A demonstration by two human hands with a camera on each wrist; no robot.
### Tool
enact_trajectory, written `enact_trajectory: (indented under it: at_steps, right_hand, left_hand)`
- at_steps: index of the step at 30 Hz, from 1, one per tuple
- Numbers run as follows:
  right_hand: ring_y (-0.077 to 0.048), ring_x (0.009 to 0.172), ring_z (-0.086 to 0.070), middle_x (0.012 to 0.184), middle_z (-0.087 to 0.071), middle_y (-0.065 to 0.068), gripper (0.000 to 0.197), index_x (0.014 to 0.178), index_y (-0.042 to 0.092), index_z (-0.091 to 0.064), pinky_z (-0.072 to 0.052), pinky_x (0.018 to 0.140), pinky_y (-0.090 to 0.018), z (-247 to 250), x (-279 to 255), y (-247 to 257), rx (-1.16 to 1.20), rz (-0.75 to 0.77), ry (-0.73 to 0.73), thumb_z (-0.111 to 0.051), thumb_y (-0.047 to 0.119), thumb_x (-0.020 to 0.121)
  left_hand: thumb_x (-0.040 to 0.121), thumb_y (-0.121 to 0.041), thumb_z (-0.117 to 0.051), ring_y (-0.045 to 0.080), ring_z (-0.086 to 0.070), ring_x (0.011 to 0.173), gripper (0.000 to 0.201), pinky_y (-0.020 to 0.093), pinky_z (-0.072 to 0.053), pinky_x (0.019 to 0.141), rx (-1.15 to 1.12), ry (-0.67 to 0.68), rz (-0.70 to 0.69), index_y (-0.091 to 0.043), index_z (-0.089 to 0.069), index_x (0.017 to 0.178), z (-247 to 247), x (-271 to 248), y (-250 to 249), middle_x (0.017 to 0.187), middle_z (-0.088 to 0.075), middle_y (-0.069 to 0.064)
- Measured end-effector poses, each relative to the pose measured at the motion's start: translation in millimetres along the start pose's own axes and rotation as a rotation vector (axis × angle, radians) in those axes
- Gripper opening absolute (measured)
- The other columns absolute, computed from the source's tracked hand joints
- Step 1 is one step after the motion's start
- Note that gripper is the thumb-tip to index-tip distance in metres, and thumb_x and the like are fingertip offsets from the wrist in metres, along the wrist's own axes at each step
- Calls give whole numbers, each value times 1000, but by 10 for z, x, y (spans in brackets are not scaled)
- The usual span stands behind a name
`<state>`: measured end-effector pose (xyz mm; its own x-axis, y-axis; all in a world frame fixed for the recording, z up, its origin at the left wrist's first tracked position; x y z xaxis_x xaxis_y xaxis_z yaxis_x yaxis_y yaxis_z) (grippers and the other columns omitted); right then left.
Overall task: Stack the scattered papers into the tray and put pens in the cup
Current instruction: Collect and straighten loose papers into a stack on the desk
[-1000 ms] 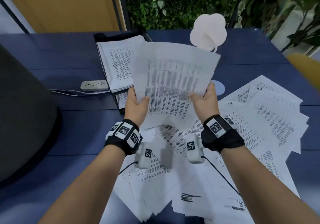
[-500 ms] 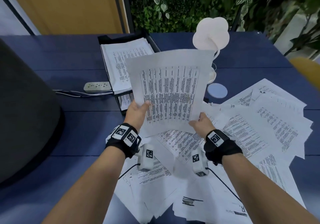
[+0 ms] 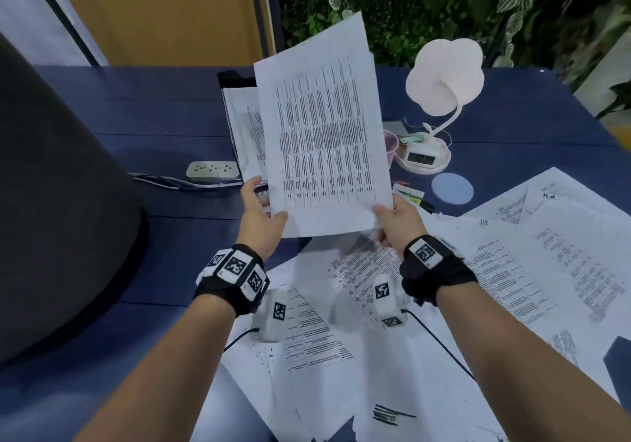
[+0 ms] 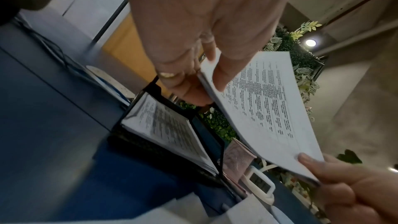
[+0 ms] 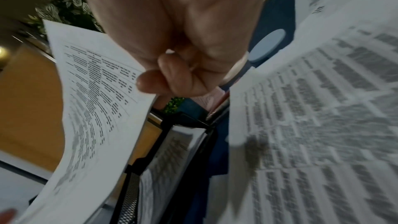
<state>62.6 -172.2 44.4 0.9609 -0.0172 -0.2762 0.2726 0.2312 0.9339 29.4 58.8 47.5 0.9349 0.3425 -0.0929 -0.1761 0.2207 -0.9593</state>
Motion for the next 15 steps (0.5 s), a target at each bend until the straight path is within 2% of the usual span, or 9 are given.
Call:
enact_trajectory:
  at_steps: [2,3,4,6,7,8,10,11,15]
  right_hand:
    - [-7,30,-43,57,-51,-6,12,106,16,-54,-34,35,-19,-64,116,139,1,8,8,-49,16,95]
    - [-5,31,-45,61,-51,-6,12,106,16,-52,-34,34,-18,-106,185,195,0,-1,15,-47,14,95]
    - [-6,34,-47,67,-52,-6,13,106,16,-50,-34,33,-17,-152,260,244,9,-15,24,-44,11,96]
    - [-11,43,-52,72,-53,-8,16,100,15,-47,-35,33,-16,-247,409,331,22,-25,29,-37,4,95]
    - [-13,45,-53,73,-54,-10,18,99,14,-47,-36,33,-16,-289,470,377,31,-22,23,-35,1,94]
    - [-11,42,-53,74,-55,-11,21,100,13,-48,-37,33,-16,-330,523,427,50,-15,13,-33,-1,94]
    - [-3,32,-50,72,-55,-9,26,105,11,-50,-36,31,-13,-399,614,534,73,18,-27,-32,-5,93]
    - [-2,29,-48,71,-55,-7,27,104,11,-51,-36,31,-13,-429,665,575,66,37,-48,-33,-5,93]
    - [-5,37,-53,69,-59,-6,21,103,9,-61,-41,36,-17,-518,929,674,-28,85,-148,-46,2,91]
  left_hand:
    - [85,4,-55,22,-61,89,49,41,-55,81,66,27,-6,-27,-45,121,66,48,24,115,-60,9]
    - [84,3,-55,24,-61,88,44,45,-55,84,108,26,-8,-28,-51,115,109,91,34,111,-61,10]
    - [83,1,-56,24,-59,84,43,43,-54,84,162,15,-16,-27,-55,115,151,130,20,102,-62,7]
    - [83,-2,-57,18,-53,78,45,30,-49,81,273,-12,-55,-21,-57,123,255,216,-40,82,-54,0]
    - [83,-4,-59,17,-52,80,47,26,-46,81,331,-29,-84,-19,-56,128,304,260,-90,83,-53,0]
    - [83,-6,-60,18,-53,87,49,27,-44,87,392,-42,-117,-19,-55,130,348,306,-143,91,-57,1]
    - [83,-14,-61,22,-52,111,50,40,-38,103,555,-65,-196,-22,-53,132,419,414,-238,121,-59,3]
    - [84,-17,-60,24,-47,121,50,47,-33,106,652,-78,-228,-23,-52,133,441,479,-274,131,-55,2]
    - [86,-24,-56,26,-35,129,48,49,-20,108,944,-138,-304,-26,-51,134,482,718,-392,138,-51,-3]
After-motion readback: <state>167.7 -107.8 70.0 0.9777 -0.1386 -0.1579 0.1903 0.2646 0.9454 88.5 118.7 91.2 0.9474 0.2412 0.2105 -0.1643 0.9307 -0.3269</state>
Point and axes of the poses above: each hand's wrist, its own x-axis towards the middle knuckle, its own z-axis out of the back of the hand, y = z × x, the point moved 1 cm from there along x, towards the middle knuckle
